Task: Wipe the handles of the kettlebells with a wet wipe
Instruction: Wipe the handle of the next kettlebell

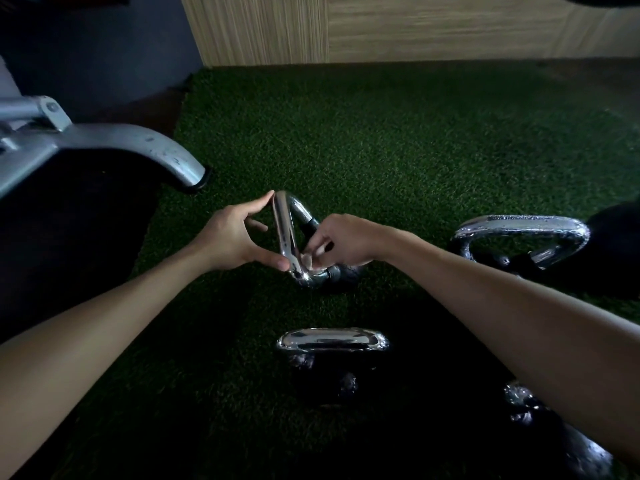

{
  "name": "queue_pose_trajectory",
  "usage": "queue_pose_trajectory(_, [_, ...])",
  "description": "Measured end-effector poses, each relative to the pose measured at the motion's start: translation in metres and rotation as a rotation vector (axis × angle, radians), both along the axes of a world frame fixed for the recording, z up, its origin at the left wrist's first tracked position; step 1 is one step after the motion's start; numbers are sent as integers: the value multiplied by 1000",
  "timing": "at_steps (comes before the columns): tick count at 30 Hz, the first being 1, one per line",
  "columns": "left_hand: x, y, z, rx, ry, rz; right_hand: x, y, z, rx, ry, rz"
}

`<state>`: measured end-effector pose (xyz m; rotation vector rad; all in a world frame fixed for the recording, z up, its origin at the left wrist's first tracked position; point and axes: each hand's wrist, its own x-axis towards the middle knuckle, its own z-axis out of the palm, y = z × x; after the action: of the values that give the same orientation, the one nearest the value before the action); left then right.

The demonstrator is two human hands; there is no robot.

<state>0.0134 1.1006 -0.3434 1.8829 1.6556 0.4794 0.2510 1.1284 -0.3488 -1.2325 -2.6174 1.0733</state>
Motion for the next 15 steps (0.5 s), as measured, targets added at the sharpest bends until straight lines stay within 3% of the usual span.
queue_pose_trajectory(8, [-1,0,-1,-3,3,-3,-3,0,-8,-275,267,-251])
queue_pose_trajectory(11, [0,1,-1,-17,-8,7,-14,4,-12,-171,335,-362])
queue_pose_trajectory(15, [-1,1,0,-22,-1,19,-11,1,-17,-134,320,-341])
